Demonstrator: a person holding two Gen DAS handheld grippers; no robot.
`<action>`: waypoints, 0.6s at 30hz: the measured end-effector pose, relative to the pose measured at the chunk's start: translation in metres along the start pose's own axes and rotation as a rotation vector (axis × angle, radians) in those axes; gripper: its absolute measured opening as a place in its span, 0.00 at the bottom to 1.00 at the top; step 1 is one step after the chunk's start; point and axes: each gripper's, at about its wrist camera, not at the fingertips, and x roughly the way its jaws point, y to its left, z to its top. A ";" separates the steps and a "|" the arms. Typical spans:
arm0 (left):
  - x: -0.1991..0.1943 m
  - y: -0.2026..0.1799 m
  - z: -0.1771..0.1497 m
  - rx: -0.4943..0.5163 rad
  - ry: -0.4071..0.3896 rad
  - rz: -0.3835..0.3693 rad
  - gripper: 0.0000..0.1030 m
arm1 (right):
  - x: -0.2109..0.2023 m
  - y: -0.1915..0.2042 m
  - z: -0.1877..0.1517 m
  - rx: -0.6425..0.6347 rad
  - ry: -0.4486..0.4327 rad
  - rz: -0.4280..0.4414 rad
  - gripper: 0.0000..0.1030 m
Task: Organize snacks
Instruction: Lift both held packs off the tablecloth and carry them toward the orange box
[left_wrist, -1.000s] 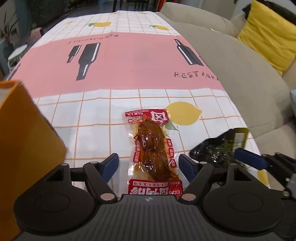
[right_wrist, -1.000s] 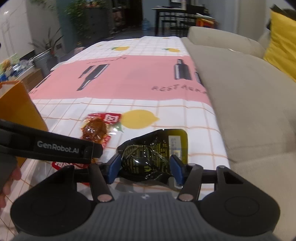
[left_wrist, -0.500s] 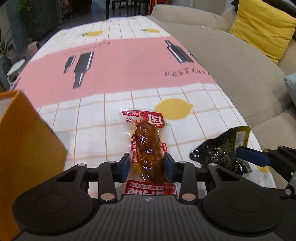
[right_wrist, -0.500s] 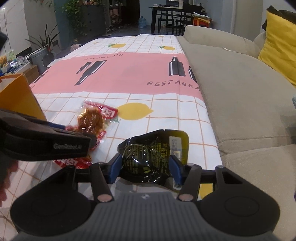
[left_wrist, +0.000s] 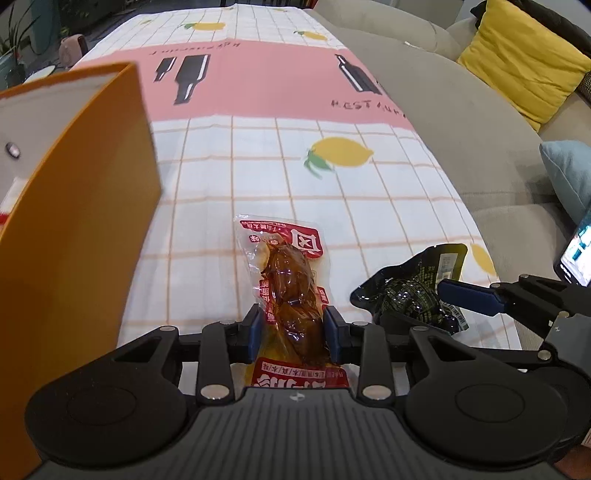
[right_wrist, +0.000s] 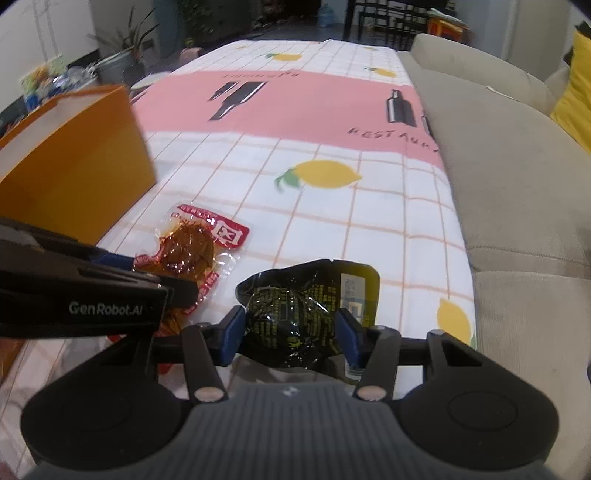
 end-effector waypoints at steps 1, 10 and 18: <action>-0.003 0.000 -0.004 -0.001 0.002 -0.002 0.37 | -0.003 0.003 -0.003 -0.011 0.006 0.002 0.48; -0.029 -0.006 -0.028 0.023 0.013 0.004 0.34 | -0.036 0.018 -0.032 -0.083 0.061 0.013 0.39; -0.028 0.002 -0.050 -0.001 0.053 -0.018 0.33 | -0.044 0.024 -0.046 -0.123 0.033 0.027 0.39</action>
